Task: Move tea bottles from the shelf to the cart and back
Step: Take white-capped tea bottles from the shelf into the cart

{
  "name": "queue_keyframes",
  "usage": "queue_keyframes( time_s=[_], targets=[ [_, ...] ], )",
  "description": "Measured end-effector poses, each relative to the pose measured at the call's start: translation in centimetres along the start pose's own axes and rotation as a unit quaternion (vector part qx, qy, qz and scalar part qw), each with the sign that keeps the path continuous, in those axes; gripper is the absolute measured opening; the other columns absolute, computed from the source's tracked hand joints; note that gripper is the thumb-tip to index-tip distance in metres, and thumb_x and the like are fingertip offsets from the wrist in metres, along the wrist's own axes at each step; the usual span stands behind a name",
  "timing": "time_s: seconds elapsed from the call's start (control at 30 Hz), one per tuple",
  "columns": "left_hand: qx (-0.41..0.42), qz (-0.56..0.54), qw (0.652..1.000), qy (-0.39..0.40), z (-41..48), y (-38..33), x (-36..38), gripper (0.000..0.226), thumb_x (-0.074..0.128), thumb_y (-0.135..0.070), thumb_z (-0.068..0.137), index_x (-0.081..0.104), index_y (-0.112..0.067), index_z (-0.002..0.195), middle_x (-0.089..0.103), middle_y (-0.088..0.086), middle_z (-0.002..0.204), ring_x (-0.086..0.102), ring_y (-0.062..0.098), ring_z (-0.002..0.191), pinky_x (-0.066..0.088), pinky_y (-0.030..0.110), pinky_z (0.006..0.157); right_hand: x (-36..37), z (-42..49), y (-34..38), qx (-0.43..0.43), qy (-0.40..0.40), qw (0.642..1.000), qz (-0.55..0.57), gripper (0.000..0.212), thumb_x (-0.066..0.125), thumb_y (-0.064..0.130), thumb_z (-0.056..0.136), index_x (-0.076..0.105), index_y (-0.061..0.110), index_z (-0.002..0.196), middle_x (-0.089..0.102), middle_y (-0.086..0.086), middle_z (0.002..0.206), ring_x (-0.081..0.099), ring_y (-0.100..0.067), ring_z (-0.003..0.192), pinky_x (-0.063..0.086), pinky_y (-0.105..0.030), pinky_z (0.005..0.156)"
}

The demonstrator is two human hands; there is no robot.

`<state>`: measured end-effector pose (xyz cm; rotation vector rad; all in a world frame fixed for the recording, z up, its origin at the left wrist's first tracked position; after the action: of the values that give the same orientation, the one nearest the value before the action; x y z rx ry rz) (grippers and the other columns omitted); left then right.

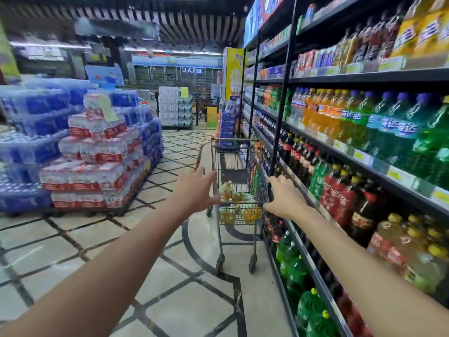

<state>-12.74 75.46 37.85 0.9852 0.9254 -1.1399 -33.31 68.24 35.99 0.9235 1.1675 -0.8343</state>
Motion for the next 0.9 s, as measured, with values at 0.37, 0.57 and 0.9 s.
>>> queue_keyframes(
  time_s=[0.37, 0.57, 0.9],
  targets=[
    [0.018, -0.05, 0.998, 0.025, 12.4, 6.8, 8.6, 0.069, 0.059, -0.061, 0.088, 0.042, -0.024, 0.144, 0.051, 0.008, 0.136, 0.052, 0.027, 0.122, 0.052, 0.042, 0.094, 6.7, 14.0, 3.2, 0.018, 0.038, 0.999, -0.016, 0.077, 0.068, 0.038, 0.088, 0.029, 0.016, 0.15, 0.038, -0.009, 0.147, 0.033, -0.028, 0.137, 0.042, -0.043, 0.107],
    [0.028, -0.041, 0.997, 0.057, 18.9, 7.8, 14.2, 0.066, 0.056, -0.061, 0.089, 0.044, -0.023, 0.141, 0.053, 0.008, 0.133, 0.054, 0.028, 0.118, 0.051, 0.042, 0.092, 9.5, 20.9, 2.5, 0.029, 0.046, 0.998, -0.012, 0.075, 0.069, 0.036, 0.087, 0.031, 0.016, 0.149, 0.039, -0.008, 0.145, 0.033, -0.028, 0.138, 0.04, -0.043, 0.105],
    [0.034, -0.039, 0.991, 0.125, 33.0, 8.4, 24.1, 0.066, 0.057, -0.059, 0.089, 0.041, -0.025, 0.143, 0.05, 0.008, 0.136, 0.052, 0.029, 0.121, 0.051, 0.046, 0.095, 15.9, 36.2, -1.3, 0.043, 0.087, 0.995, 0.002, 0.073, 0.066, 0.03, 0.089, 0.029, 0.016, 0.15, 0.036, -0.009, 0.148, 0.033, -0.028, 0.137, 0.04, -0.041, 0.105]
  ],
)
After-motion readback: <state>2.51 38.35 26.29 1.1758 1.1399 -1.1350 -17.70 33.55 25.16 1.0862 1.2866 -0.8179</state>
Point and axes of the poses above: each hand's wrist, its own z-axis towards the middle knuckle, its own x-axis out of the palm, y = z × x, the point moved 5 cm from there along z, towards the middle knuckle
